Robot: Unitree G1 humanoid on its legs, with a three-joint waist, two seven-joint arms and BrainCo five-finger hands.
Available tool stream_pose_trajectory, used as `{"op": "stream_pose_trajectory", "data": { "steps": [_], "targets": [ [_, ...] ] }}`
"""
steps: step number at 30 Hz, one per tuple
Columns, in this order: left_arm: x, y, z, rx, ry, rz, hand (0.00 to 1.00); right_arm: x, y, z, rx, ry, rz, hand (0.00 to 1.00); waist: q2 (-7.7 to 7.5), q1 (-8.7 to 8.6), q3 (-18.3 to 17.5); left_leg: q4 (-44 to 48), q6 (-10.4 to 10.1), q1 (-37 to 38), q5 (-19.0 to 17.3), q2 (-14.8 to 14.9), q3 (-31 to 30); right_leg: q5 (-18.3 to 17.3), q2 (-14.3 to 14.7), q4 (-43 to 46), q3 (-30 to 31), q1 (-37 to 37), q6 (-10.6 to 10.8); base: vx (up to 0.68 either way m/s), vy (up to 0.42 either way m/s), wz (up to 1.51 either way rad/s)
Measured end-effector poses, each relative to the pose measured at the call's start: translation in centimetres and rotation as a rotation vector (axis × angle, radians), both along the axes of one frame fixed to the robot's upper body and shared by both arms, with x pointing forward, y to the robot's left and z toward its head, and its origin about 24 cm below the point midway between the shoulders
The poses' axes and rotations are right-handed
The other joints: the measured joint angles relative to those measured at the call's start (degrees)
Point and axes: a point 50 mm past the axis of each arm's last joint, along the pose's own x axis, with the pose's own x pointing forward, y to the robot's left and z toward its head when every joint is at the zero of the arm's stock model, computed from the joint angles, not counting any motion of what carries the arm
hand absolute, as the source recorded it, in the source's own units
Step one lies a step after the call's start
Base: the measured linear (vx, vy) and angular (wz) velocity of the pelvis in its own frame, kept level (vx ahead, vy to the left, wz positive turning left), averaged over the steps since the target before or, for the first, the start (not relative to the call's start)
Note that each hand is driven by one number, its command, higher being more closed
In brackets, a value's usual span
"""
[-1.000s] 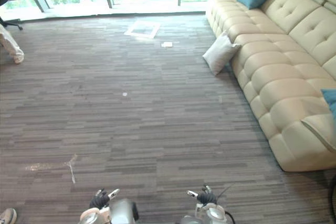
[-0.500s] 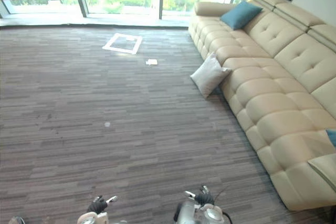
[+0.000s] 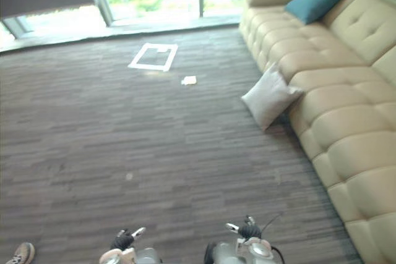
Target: Pick up cushions and gather them together orderly.
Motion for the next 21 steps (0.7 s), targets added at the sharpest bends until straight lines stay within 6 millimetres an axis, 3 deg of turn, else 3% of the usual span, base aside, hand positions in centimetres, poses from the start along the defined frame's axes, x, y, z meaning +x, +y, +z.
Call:
{"op": "stream_pose_trajectory", "data": {
  "steps": [1, 4, 5, 6, 8, 9, 10, 11, 12, 14, 16, 19, 21],
  "targets": [
    [0.2, 0.1, 0.1, 0.002, -0.012, 0.004, 0.0, -0.3, 0.0, -0.2, 0.001, 0.014, -0.001, 0.0, -0.05, 0.67, 0.0, -8.6, 0.0, -2.8, 0.3, -1.4, -0.2, -0.3, -0.6, -2.0, 1.5, 2.5, 0.9, 0.52, 0.122, -0.61],
    [0.3, 0.0, 0.2, 0.006, -0.025, 0.001, 0.0, -0.9, -0.2, -0.4, -0.005, 0.038, -0.003, 0.0, -0.16, 1.29, 0.0, -31.5, -0.5, -4.1, 7.8, -6.0, -3.2, -2.3, -2.3, -5.4, 3.9, 7.2, 4.3, 0.51, 0.215, -0.53],
    [0.4, 0.1, 0.2, 0.005, -0.029, 0.001, 0.0, -1.2, 0.0, -0.6, -0.005, 0.054, 0.01, 0.0, -0.67, 2.0, -0.5, -32.4, 0.4, -4.5, 14.7, -6.6, -4.6, -4.0, -3.2, -5.9, 5.5, 9.0, 6.2, 0.51, 0.31, -0.58],
    [0.4, 0.3, 0.2, 0.01, -0.028, 0.001, 0.0, -1.3, 0.2, -0.7, -0.003, 0.062, 0.014, 0.0, -1.23, 2.09, -1.0, -32.3, 0.9, -4.4, 16.1, -7.1, -4.5, -4.3, -3.8, -5.8, 5.9, 9.1, 6.5, 0.55, 0.318, -0.54],
    [0.3, 1.2, 0.3, 0.038, -0.012, -0.031, 0.0, -1.9, 1.3, -1.0, 0.022, 0.077, 0.016, 0.0, -4.39, 1.63, -3.1, -29.6, 4.9, -4.4, 13.6, -10.6, -4.1, -4.6, -7.8, 2.9, 7.4, 5.4, 7.4, 0.62, 0.29, -0.28],
    [0.3, 1.2, 0.3, 0.04, -0.01, -0.038, 0.0, -2.0, 1.3, -1.0, 0.022, 0.077, 0.012, 0.0, -4.51, 1.65, -3.2, -29.1, 5.1, -4.0, 13.0, -11.0, -3.9, -4.6, -8.3, 6.5, 7.8, 4.2, 7.4, 0.64, 0.304, -0.01],
    [0.3, 1.2, 0.1, 0.043, 0.006, -0.054, 0.0, -2.3, 1.0, -1.1, 0.017, 0.084, 0.002, 0.0, -4.89, 1.52, -3.0, -28.7, 5.7, -1.3, 10.4, -12.0, -3.4, -2.5, -10.1, 19.6, 8.8, -0.1, 10.7, 0.41, 0.205, 0.07],
    [0.5, 1.2, 0.1, 0.043, 0.011, -0.059, 0.0, -2.4, 0.9, -1.1, 0.016, 0.084, -0.001, 0.0, -5.17, 1.4, -2.7, -28.9, 5.9, 1.3, 8.7, -12.8, -3.3, 0.3, -11.4, 28.8, 9.6, -3.3, 12.1, 0.68, 0.315, 0.0],
    [0.4, 1.1, -0.1, 0.036, 0.034, -0.059, 0.0, -2.2, 0.7, -1.0, 0.011, 0.076, 0.001, 0.0, -4.72, 1.37, -2.1, -29.5, 6.0, 6.9, 5.7, -13.6, -3.0, 0.2, -12.6, 41.6, 9.8, -8.2, 11.7, 0.38, 0.157, -0.1],
    [0.0, 0.9, -0.3, 0.028, 0.053, -0.063, 0.0, -2.1, 0.4, -0.9, 0.003, 0.069, 0.007, 0.0, -4.29, 1.04, -2.2, -31.3, 5.8, 11.7, 4.1, -13.5, -2.4, -1.2, -12.5, 45.7, 7.9, -12.0, 10.5, 0.47, 0.158, -0.15],
    [-0.3, 0.8, -0.4, 0.034, 0.068, -0.093, 0.0, -1.8, 0.4, -0.7, -0.002, 0.049, 0.014, 0.0, -4.09, 0.42, -2.1, -35.7, 5.6, 17.3, 4.0, -13.2, -1.8, -4.3, -12.4, 43.2, 2.1, -16.2, 8.5, 0.39, 0.093, -0.07],
    [-0.2, 0.5, -0.5, 0.031, 0.078, -0.11, 0.0, -1.0, 0.1, -0.3, -0.003, 0.014, 0.01, 0.0, -3.6, -0.47, -1.9, -40.3, 4.5, 22.0, 3.3, -12.2, -1.0, -3.6, -10.8, 27.4, -6.1, -23.3, 6.9, 0.44, -0.004, -0.04],
    [-0.5, 0.4, -0.7, 0.029, 0.095, -0.12, 0.0, -0.7, -0.1, -0.2, -0.003, 0.0, -0.01, 0.0, -3.38, -1.49, -1.6, -41.9, 2.3, 25.5, 2.0, -11.8, -0.9, 3.6, -8.6, 12.7, -9.3, -24.5, 5.2, 0.49, -0.08, 0.17]
  ]
}}
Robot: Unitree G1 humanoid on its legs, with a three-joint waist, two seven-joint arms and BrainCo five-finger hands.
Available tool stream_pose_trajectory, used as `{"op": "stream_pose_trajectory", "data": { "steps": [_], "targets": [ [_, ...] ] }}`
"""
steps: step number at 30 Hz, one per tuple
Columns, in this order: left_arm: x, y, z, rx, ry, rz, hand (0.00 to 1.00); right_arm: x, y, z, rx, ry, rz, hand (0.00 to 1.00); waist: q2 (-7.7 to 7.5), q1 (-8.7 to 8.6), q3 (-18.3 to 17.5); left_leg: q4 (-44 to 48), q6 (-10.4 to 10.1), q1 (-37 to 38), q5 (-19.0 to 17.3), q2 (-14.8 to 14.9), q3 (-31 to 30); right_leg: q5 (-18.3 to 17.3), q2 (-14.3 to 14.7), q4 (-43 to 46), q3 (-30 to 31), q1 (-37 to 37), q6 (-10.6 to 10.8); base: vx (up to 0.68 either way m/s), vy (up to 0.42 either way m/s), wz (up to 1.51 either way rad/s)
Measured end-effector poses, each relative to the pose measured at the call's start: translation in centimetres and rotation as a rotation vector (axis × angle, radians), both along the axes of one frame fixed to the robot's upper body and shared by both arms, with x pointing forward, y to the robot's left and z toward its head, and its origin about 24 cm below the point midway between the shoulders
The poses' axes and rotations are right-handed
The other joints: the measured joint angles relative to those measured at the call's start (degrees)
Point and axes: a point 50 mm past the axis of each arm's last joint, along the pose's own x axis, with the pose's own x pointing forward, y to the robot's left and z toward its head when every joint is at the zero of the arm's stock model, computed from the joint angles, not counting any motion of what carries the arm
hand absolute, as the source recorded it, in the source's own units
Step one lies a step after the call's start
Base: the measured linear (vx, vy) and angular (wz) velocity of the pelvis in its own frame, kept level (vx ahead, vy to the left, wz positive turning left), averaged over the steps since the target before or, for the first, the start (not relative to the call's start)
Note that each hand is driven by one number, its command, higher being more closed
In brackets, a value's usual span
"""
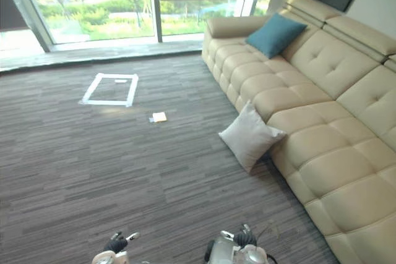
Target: Pick up cushions and gather them together orderly.
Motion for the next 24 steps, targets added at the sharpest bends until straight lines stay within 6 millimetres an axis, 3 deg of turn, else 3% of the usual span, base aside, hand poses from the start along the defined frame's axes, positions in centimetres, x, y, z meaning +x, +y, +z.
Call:
{"op": "stream_pose_trajectory", "data": {
  "steps": [2, 3, 4, 5, 6, 7, 8, 10, 12, 14, 16, 17, 19, 20, 21, 22, 23, 24],
  "targets": [
    [-0.2, 0.0, 0.0, 0.0, 0.005, 0.0, 0.0, -0.3, 0.2, 0.0, 0.003, -0.004, -0.004, 0.0, -0.55, -0.02, -0.2, -0.1, -1.4, 2.8, -1.3, -0.9, -0.3, 3.8, 0.3, -3.0, 0.3, 0.4, -1.6, 0.57, -0.159, 0.18],
    [-0.4, -0.5, -0.2, -0.007, 0.012, -0.011, 0.0, -0.1, 0.1, 0.2, 0.001, -0.022, -0.011, 0.0, 0.1, -0.36, -0.3, 0.4, -1.4, 5.3, -2.1, -0.7, -0.7, 5.1, 0.7, 1.1, 1.5, 0.2, -5.0, 0.58, -0.185, 0.13],
    [-0.5, -0.9, -0.2, -0.016, 0.013, -0.018, 0.0, -0.1, -0.2, 0.3, -0.009, -0.025, -0.007, 0.0, 1.09, -0.31, -0.6, 1.7, -1.5, 5.4, -2.0, 0.0, -0.7, 3.4, 0.9, 2.3, 1.0, 0.3, -4.8, 0.56, -0.219, 0.07],
    [-0.3, -1.7, -0.2, -0.032, 0.006, -0.017, 0.0, -0.1, -0.7, 0.4, -0.02, -0.024, -0.006, 0.0, 2.6, -0.35, -1.1, 10.2, -1.9, 2.2, -2.3, 2.5, -1.4, 0.8, 1.7, 2.7, 0.7, 1.3, -5.1, 0.41, -0.194, 0.04],
    [-0.2, -1.7, -0.2, -0.033, 0.002, -0.018, 0.0, -0.1, -0.7, 0.4, -0.02, -0.023, -0.005, 0.0, 2.89, -0.46, -1.1, 15.1, -2.1, 0.1, -2.4, 3.6, -2.2, 0.2, 2.2, 2.4, 0.6, 2.0, -5.0, 0.49, -0.285, 0.06],
    [0.0, -1.7, -0.1, -0.034, -0.013, -0.003, 0.0, 0.1, -1.0, 0.6, -0.031, -0.031, -0.004, 0.0, 4.11, -0.49, -0.7, 32.5, -5.5, -7.8, -0.2, 7.9, -5.3, -0.8, 4.6, 0.9, 0.8, 4.3, -5.8, 0.57, -0.287, -0.16],
    [-0.1, -1.9, 0.0, -0.046, -0.022, 0.027, 0.0, 0.1, -1.3, 0.6, -0.04, -0.026, -0.001, 0.0, 5.33, -0.3, -0.3, 44.5, -6.8, -12.6, 0.5, 10.9, -6.6, -1.6, 7.3, -0.8, 1.4, 7.1, -6.7, 0.56, -0.258, -0.33],
    [0.0, -1.5, 0.2, -0.037, -0.04, 0.051, 0.0, -0.1, -1.1, 0.4, -0.034, -0.013, 0.003, 0.0, 4.99, 0.13, 0.3, 52.6, -6.0, -16.3, -0.2, 13.8, -5.2, -3.5, 10.0, -2.8, 3.4, 12.2, -7.2, 0.49, -0.163, -0.72],
    [0.2, -1.0, 0.4, -0.023, -0.056, 0.056, 0.0, -0.4, -0.5, 0.2, -0.018, 0.005, 0.005, 0.0, 3.29, 0.35, 0.6, 48.5, -3.7, -20.7, -2.2, 13.4, -2.6, -4.8, 10.9, -5.4, 6.5, 17.4, -6.3, 0.43, -0.134, -0.84],
    [0.5, -0.9, 0.6, -0.022, -0.075, 0.069, 0.0, -0.4, -0.4, 0.2, -0.016, 0.004, 0.006, 0.0, 2.96, 0.87, 0.6, 41.1, -2.3, -24.9, -3.1, 11.7, -3.2, -5.4, 11.5, -7.8, 9.9, 20.2, -5.3, 0.35, -0.048, -0.74],
    [0.7, -0.9, 0.7, -0.024, -0.091, 0.079, 0.0, -0.5, -0.4, 0.1, -0.016, 0.009, 0.004, 0.0, 2.86, 1.45, 0.6, 33.4, -2.4, -27.0, -3.0, 9.4, -6.0, -5.4, 11.5, -8.8, 12.8, 21.4, -5.3, 0.4, 0.082, -1.0],
    [0.9, -1.0, 0.7, -0.024, -0.097, 0.082, 0.0, -0.8, -0.4, -0.1, -0.021, 0.025, 0.0, 0.0, 2.74, 2.23, 0.5, 24.0, -3.3, -28.1, -1.9, 6.9, -10.6, -6.5, 11.3, -9.4, 16.3, 22.9, -4.0, 0.38, 0.154, -1.13],
    [0.9, -0.9, 0.7, -0.025, -0.098, 0.086, 0.0, -1.1, -0.2, -0.2, -0.026, 0.039, 0.009, 0.0, 2.42, 2.54, 0.2, 17.1, -2.3, -28.3, 1.0, 5.6, -13.1, -8.4, 11.2, -9.2, 19.2, 24.2, -3.0, 0.43, 0.271, -1.16],
    [0.8, -0.8, 0.7, -0.024, -0.095, 0.089, 0.0, -1.5, -0.1, -0.4, -0.023, 0.05, 0.013, 0.0, 1.91, 3.04, -0.5, 16.6, -0.8, -27.9, 4.9, 5.5, -13.0, -10.4, 10.8, -7.8, 21.5, 24.3, -1.4, 0.43, 0.295, -1.06],
    [0.8, -0.6, 0.7, -0.022, -0.093, 0.091, 0.0, -1.7, 0.1, -0.4, -0.019, 0.054, 0.014, 0.0, 1.48, 3.14, -0.8, 16.6, -0.8, -27.5, 6.3, 5.2, -12.8, -11.1, 10.4, -7.1, 22.4, 24.2, -1.0, 0.49, 0.348, -0.89],
    [0.6, -0.1, 0.7, -0.011, -0.088, 0.093, 0.0, -2.1, 0.6, -0.6, -0.004, 0.065, 0.013, 0.0, 0.62, 3.3, -1.7, 17.0, -1.8, -26.8, 7.3, 4.3, -11.9, -12.5, 8.9, -5.1, 23.1, 24.0, 0.7, 0.49, 0.327, -0.9],
    [0.4, 0.7, 0.7, 0.01, -0.075, 0.087, 0.0, -2.5, 1.4, -0.8, 0.017, 0.073, 0.009, 0.0, -1.61, 3.28, -2.7, 16.8, -0.8, -25.1, 5.3, 3.3, -7.7, -12.6, 6.4, 3.3, 23.5, 19.9, 2.3, 0.57, 0.392, -1.01],
    [0.4, 0.9, 0.6, 0.015, -0.07, 0.082, 0.0, -2.4, 1.5, -0.8, 0.02, 0.069, 0.011, 0.0, -2.23, 3.32, -2.6, 16.5, -0.2, -23.8, 4.0, 2.8, -6.1, -11.9, 5.1, 9.1, 23.0, 17.4, 3.6, 0.42, 0.301, -0.83]
  ]
}}
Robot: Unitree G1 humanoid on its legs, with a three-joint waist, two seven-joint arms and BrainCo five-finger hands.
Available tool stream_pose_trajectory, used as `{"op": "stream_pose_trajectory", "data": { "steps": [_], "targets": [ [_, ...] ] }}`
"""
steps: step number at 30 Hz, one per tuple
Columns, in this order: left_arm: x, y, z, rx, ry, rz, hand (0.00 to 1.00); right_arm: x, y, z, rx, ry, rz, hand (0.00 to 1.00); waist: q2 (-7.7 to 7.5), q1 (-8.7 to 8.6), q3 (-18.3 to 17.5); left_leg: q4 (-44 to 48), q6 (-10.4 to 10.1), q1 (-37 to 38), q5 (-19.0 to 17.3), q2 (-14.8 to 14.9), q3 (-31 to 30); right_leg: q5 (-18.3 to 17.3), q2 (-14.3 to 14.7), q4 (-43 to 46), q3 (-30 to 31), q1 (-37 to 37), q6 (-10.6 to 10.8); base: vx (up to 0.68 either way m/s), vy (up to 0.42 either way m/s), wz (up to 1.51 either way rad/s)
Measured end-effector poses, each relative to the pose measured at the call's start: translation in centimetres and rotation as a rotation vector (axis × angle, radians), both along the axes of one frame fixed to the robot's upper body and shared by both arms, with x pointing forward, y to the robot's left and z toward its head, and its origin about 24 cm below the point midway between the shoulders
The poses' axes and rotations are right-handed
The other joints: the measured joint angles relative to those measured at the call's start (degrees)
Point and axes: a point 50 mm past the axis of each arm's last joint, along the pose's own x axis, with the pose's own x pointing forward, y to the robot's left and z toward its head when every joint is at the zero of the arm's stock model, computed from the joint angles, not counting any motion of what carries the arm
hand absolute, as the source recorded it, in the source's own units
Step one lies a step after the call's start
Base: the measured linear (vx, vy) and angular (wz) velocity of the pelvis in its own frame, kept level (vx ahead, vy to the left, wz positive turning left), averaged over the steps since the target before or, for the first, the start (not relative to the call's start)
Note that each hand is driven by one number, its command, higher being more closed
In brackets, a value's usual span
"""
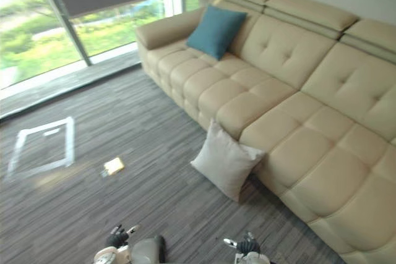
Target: Pick up cushions and gather them together orderly.
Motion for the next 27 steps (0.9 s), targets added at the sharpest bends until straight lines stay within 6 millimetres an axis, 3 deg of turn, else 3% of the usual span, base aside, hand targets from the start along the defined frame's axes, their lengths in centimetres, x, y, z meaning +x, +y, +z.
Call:
{"op": "stream_pose_trajectory", "data": {
  "steps": [1, 2, 3, 5, 9, 10, 12, 13, 14, 15, 17, 18, 21, 25, 27],
  "targets": [
    [0.0, 0.1, 0.0, 0.003, 0.002, -0.002, 0.0, 0.0, 0.0, 0.0, 0.001, -0.002, 0.0, 0.0, -0.13, -0.01, 0.1, -0.2, 0.3, 0.8, -0.5, -0.2, 0.7, 0.5, -0.6, 2.8, -0.3, -1.3, 0.8, 0.27, 0.218, -0.69],
    [0.2, 0.2, 0.0, 0.005, 0.01, -0.006, 0.0, 0.1, -0.2, 0.1, -0.002, -0.006, -0.007, 0.0, 0.08, -0.11, 0.4, -0.8, 1.1, 3.8, -2.0, -0.6, 2.9, 2.5, -2.4, 11.9, -1.8, -5.2, 2.0, 0.36, 0.27, -0.74],
    [-0.1, 0.0, -0.2, -0.002, 0.028, -0.007, 0.0, 0.3, -0.3, 0.1, -0.005, -0.012, -0.008, 0.0, 0.47, -0.26, 0.6, -2.5, 1.5, 8.1, -3.2, -0.7, 4.4, 2.5, -4.5, 18.2, -5.0, -7.4, 1.8, 0.3, 0.213, -0.71],
    [-0.2, -0.2, -0.3, -0.006, 0.036, -0.018, 0.0, 0.4, -0.4, 0.2, -0.01, -0.023, -0.007, 0.0, 0.77, -0.35, 0.6, -6.7, 1.6, 13.5, -3.3, -0.5, 6.2, 1.4, -6.1, 20.2, -9.5, -9.0, 0.2, 0.27, 0.163, -0.52],
    [0.0, -0.5, -0.4, -0.007, 0.039, -0.05, 0.0, 0.9, -0.9, 0.5, -0.023, -0.045, -0.014, 0.0, 1.12, -1.27, 0.7, -12.3, 1.4, 18.7, -3.2, -0.1, 8.8, 1.3, -6.8, 10.4, -17.5, -14.2, -0.7, 0.23, 0.036, -0.29],
    [-0.2, -0.6, -0.5, -0.009, 0.052, -0.059, 0.0, 1.0, -1.0, 0.6, -0.024, -0.05, -0.019, 0.0, 1.35, -1.77, 0.7, -13.2, 1.3, 19.4, -3.1, -0.1, 9.1, 3.0, -6.4, 4.3, -19.4, -15.3, -1.8, 0.31, -0.089, -0.08],
    [-0.3, -0.5, -0.6, -0.001, 0.068, -0.094, 0.0, 1.3, -0.9, 0.6, -0.022, -0.053, -0.027, 0.0, 1.1, -2.34, 0.8, -13.7, 0.2, 20.6, -3.3, -0.9, 9.0, 10.8, -5.0, -6.7, -19.8, -14.8, -3.8, 0.36, -0.126, -0.05],
    [-0.3, -1.2, -0.8, -0.016, 0.079, -0.107, 0.0, 1.4, -1.4, 0.7, -0.028, -0.062, -0.04, 0.0, 2.54, -2.66, 1.5, -13.7, -1.8, 22.3, -4.2, -0.4, 8.7, 13.8, -4.2, -7.4, -20.0, -13.3, -7.7, 0.35, -0.113, -0.18],
    [-0.5, -2.0, -0.9, -0.038, 0.085, -0.11, 0.0, 1.6, -2.1, 0.9, -0.048, -0.066, -0.037, 0.0, 4.52, -2.76, 1.4, -13.6, -2.5, 22.9, -3.9, 0.8, 8.9, 13.5, -3.4, -6.9, -20.3, -12.9, -8.1, 0.45, -0.199, -0.19],
    [-0.4, -3.1, -1.0, -0.058, 0.08, -0.127, 0.0, 1.6, -2.7, 1.0, -0.059, -0.069, -0.05, 0.0, 5.53, -3.16, 1.3, -12.4, -3.8, 22.8, -3.0, 1.1, 8.4, 10.5, -3.0, -6.9, -20.6, -12.4, -7.8, 0.33, -0.179, -0.09],
    [-0.2, -3.3, -1.0, -0.061, 0.074, -0.132, 0.0, 1.5, -2.8, 1.0, -0.058, -0.069, -0.071, 0.0, 6.0, -3.39, 1.4, -7.8, -3.9, 21.8, -3.0, 2.5, 7.1, 9.2, -2.5, -7.5, -21.0, -10.9, -7.7, 0.25, -0.21, 0.09],
    [0.2, -3.1, -0.7, -0.057, 0.052, -0.128, 0.0, 1.2, -2.8, 0.9, -0.057, -0.059, -0.077, 0.0, 5.79, -3.4, 1.5, 4.5, -4.4, 17.7, -2.9, 5.5, 4.7, 7.8, -1.2, -9.3, -21.1, -7.5, -7.0, 0.21, -0.211, 0.12],
    [0.3, -2.6, -0.3, -0.046, 0.013, -0.106, 0.0, 0.9, -2.6, 0.7, -0.052, -0.047, -0.07, 0.0, 5.66, -2.86, 1.5, 21.6, -6.1, 10.7, -3.9, 9.8, 2.9, 6.6, 1.6, -12.2, -19.8, -2.7, -7.5, 0.17, -0.122, -0.21],
    [0.0, -2.2, -0.3, -0.035, 0.016, -0.097, 0.0, 0.8, -2.5, 0.6, -0.047, -0.038, -0.076, 0.0, 5.21, -2.5, 1.5, 18.0, -3.6, 6.2, -6.8, 8.7, 3.5, 6.3, 2.3, -13.7, -16.1, -1.1, -7.0, 0.17, 0.016, -0.57],
    [0.0, -2.0, -0.3, -0.03, 0.013, -0.092, 0.0, 0.7, -2.4, 0.6, -0.043, -0.033, -0.078, 0.0, 4.49, -1.94, 1.5, 8.5, -2.7, 4.4, -7.1, 5.6, -0.5, 6.5, 1.0, -13.5, -12.3, -0.2, -6.7, 0.23, 0.171, -0.9]
  ]
}}
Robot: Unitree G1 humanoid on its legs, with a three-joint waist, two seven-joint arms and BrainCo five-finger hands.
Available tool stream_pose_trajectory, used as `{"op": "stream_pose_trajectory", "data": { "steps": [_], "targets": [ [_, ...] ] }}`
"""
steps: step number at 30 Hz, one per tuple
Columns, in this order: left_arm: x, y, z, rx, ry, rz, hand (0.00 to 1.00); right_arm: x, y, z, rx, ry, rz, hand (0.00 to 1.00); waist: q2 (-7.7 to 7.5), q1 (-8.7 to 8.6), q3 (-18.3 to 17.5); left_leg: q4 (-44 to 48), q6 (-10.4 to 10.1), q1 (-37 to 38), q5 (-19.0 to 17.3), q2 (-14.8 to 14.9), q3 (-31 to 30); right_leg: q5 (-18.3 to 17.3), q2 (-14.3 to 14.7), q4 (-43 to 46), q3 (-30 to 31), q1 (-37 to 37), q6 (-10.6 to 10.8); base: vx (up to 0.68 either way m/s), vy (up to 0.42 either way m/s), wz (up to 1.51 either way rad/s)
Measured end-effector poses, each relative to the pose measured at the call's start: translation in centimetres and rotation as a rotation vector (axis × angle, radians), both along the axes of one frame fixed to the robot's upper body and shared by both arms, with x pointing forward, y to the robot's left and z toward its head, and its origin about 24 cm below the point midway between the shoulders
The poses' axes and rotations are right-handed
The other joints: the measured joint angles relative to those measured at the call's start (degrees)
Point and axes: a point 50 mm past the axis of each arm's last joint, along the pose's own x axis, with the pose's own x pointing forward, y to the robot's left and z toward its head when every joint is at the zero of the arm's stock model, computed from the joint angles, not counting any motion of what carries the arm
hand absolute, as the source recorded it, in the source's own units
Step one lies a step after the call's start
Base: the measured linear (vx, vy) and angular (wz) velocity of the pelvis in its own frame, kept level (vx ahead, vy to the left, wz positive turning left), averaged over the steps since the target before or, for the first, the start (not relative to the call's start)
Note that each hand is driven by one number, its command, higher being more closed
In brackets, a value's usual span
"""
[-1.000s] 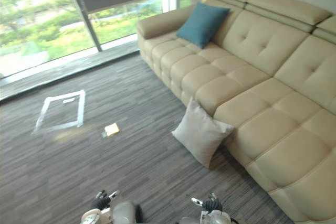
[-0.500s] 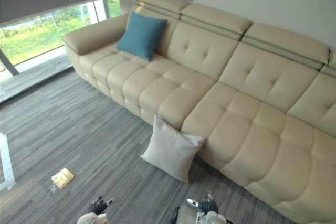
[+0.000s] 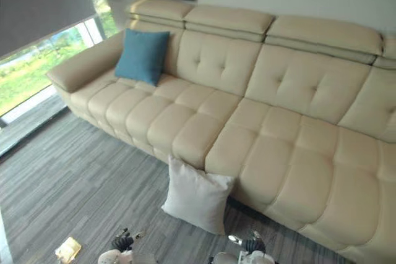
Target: Pick up cushions and gather them together orderly.
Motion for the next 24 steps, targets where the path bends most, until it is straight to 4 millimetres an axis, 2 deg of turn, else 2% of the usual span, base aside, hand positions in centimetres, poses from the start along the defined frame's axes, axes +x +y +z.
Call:
{"op": "stream_pose_trajectory", "data": {
  "steps": [1, 2, 3, 4, 6, 7, 8, 9, 13, 18, 20, 22, 23, 24],
  "targets": [
    [0.0, 0.0, 0.0, 0.001, -0.001, 0.001, 0.0, -0.1, 0.1, -0.1, 0.003, 0.003, 0.0, 0.0, -0.33, 0.21, 0.0, -2.1, 0.1, 0.0, 0.1, -0.9, -1.0, -0.1, -0.4, 0.2, 0.9, 0.2, 0.3, 0.22, 0.231, -0.9],
    [0.0, 0.1, 0.0, 0.005, 0.0, 0.008, 0.0, -0.3, 0.2, -0.2, 0.006, 0.015, -0.001, 0.0, -0.58, 0.48, 0.0, -8.0, 0.6, 0.2, 1.8, -2.9, -4.2, -0.5, -1.3, 0.2, 3.1, 0.7, 1.7, 0.18, 0.255, -0.76],
    [-0.1, -0.1, -0.1, 0.001, 0.006, 0.015, 0.0, -0.5, 0.1, -0.2, 0.0, 0.021, 0.004, 0.0, 0.12, 0.52, -0.5, -12.3, -0.2, 0.0, 7.5, -3.2, -6.7, -1.2, -0.9, 0.5, 4.3, 0.9, 3.2, 0.17, 0.258, -0.71],
    [-0.2, -0.1, -0.1, -0.003, 0.007, 0.025, 0.0, -0.5, 0.0, -0.3, -0.003, 0.026, 0.01, 0.0, 0.16, 0.72, -0.5, -12.0, -1.8, 0.2, 8.9, -3.2, -6.9, -1.4, -0.9, 0.9, 5.1, 0.9, 3.5, 0.17, 0.271, -0.56],
    [-0.6, 1.3, -0.2, 0.03, 0.03, 0.024, 0.0, -1.4, 1.5, -0.7, 0.031, 0.054, 0.019, 0.0, -2.58, 0.82, -3.2, -14.1, -0.4, 1.3, 8.3, -5.7, -4.1, -0.7, -3.7, -1.7, 7.0, 1.0, 5.9, 0.2, 0.266, -0.37],
    [-0.7, 1.5, -0.2, 0.035, 0.033, 0.024, 0.0, -1.5, 1.7, -0.8, 0.036, 0.056, 0.018, 0.0, -3.15, 0.8, -3.6, -14.4, -0.3, 1.4, 8.4, -6.0, -3.7, -0.5, -4.0, -2.2, 7.1, 1.0, 6.2, 0.23, 0.267, -0.24],
    [-0.8, 2.0, -0.1, 0.048, 0.038, 0.023, 0.0, -1.9, 2.2, -0.9, 0.051, 0.067, 0.015, 0.0, -4.42, 0.85, -4.1, -15.7, 0.0, 2.3, 8.6, -7.0, -2.6, 0.5, -4.8, -4.3, 7.6, 2.1, 7.0, 0.19, 0.193, -0.24],
    [-1.0, 2.1, -0.2, 0.049, 0.049, 0.022, 0.0, -2.0, 2.6, -1.0, 0.061, 0.07, 0.014, 0.0, -4.78, 0.88, -4.3, -17.2, 0.2, 4.0, 8.7, -7.8, -1.8, 1.3, -5.4, -6.4, 8.0, 3.7, 7.5, 0.17, 0.172, -0.27],
    [-1.1, 1.7, -0.4, 0.047, 0.061, -0.006, 0.0, -2.1, 2.4, -1.0, 0.055, 0.071, 0.014, 0.0, -4.21, 0.8, -4.3, -20.9, 1.0, 8.0, 9.2, -9.2, 0.2, 1.6, -6.5, -8.0, 9.0, 5.6, 7.9, 0.09, 0.093, -0.22],
    [-1.2, 1.1, -0.5, 0.033, 0.07, -0.013, 0.0, -2.0, 1.7, -0.9, 0.037, 0.069, 0.0, 0.0, -3.21, 0.74, -4.1, -23.0, 1.2, 8.7, 9.9, -8.8, 0.1, 1.6, -5.8, -7.9, 8.9, 5.3, 7.9, 0.0, -0.017, -0.02],
    [-1.2, 0.7, -0.6, 0.022, 0.067, 0.001, 0.0, -1.8, 1.3, -0.8, 0.02, 0.06, 0.002, 0.0, -2.28, 0.85, -3.4, -23.7, 1.1, 8.9, 10.4, -8.7, 0.2, 1.6, -5.6, -7.2, 8.9, 4.7, 7.9, -0.06, -0.031, -0.04],
    [-0.7, 0.6, -0.5, 0.027, 0.058, 0.004, 0.0, -1.3, 0.8, -0.6, 0.0, 0.05, 0.008, 0.0, -1.74, 0.9, -2.5, -23.6, 1.1, 7.8, 10.6, -8.5, 0.3, 1.4, -5.6, -5.4, 8.9, 2.7, 7.8, -0.12, -0.04, -0.06],
    [0.0, 0.7, -0.2, 0.036, 0.037, 0.013, 0.0, -0.1, 0.2, -0.2, -0.025, 0.023, 0.009, 0.0, -1.42, 0.99, -0.8, -21.1, 1.3, 4.7, 10.3, -8.2, 0.4, 0.8, -5.6, -2.7, 8.9, -0.6, 7.4, -0.11, -0.03, -0.03],
    [0.6, 0.8, 0.0, 0.039, 0.019, 0.016, 0.0, 0.3, 0.1, -0.1, -0.026, 0.014, 0.003, 0.0, -1.5, 0.98, -0.2, -19.6, 1.2, 3.1, 9.8, -8.0, 0.3, 0.4, -5.6, -1.5, 8.9, -2.1, 7.4, -0.21, -0.073, 0.06]
  ]
}}
